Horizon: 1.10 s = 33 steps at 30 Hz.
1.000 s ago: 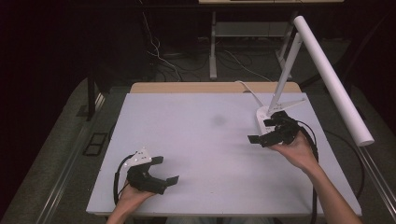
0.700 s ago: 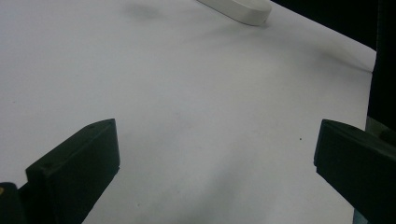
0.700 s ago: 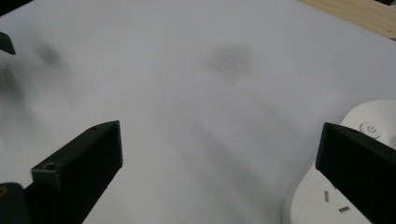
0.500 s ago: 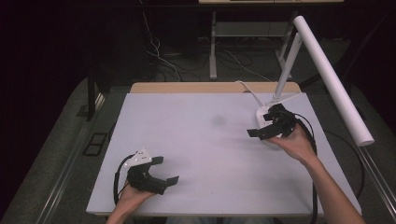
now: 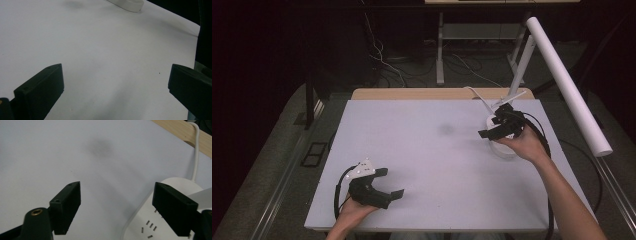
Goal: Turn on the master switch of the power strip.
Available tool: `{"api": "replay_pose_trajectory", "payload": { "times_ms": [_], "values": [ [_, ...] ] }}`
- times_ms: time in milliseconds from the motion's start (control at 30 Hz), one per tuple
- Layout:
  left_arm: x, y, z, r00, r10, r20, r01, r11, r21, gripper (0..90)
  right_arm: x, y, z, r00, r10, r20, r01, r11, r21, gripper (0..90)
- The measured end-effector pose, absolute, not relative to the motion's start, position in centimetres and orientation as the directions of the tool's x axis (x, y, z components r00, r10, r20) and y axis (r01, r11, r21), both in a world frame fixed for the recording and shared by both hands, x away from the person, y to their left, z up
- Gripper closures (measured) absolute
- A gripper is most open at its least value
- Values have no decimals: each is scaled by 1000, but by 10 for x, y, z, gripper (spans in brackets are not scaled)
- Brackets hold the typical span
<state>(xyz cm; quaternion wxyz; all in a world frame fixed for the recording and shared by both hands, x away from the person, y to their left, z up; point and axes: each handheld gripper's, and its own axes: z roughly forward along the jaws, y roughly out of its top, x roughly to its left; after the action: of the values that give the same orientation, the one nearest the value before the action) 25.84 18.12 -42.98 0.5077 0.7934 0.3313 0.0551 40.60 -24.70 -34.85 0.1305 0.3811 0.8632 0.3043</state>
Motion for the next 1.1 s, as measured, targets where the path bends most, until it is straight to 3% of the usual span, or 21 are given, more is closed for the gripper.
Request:
{"api": "replay_pose_trajectory", "payload": {
  "times_ms": [233, 400, 667, 900, 1100],
  "values": [
    [258, 178, -431, 781, 575, -244, 466, -277, 840, 0, 414, -242, -348, -682, 730, -34, 568, 559, 604, 373],
    [258, 178, -431, 784, 572, -240, 462, -279, 842, 0, 421, -236, -347, -669, 739, -81, 566, 577, 589, 567],
    [258, 178, -430, 785, 572, -238, 459, -279, 844, 0, 432, -233, -347, -647, 750, -134, 580, 599, 553, 788],
    [257, 178, -430, 786, 572, -234, 457, -283, 843, 0, 438, -231, -352, -641, 750, -165, 587, 617, 525, 885],
    [257, 178, -430, 787, 572, -231, 456, -287, 843, 0, 443, -228, -359, -633, 750, -192, 593, 630, 502, 892]
  ]
}}
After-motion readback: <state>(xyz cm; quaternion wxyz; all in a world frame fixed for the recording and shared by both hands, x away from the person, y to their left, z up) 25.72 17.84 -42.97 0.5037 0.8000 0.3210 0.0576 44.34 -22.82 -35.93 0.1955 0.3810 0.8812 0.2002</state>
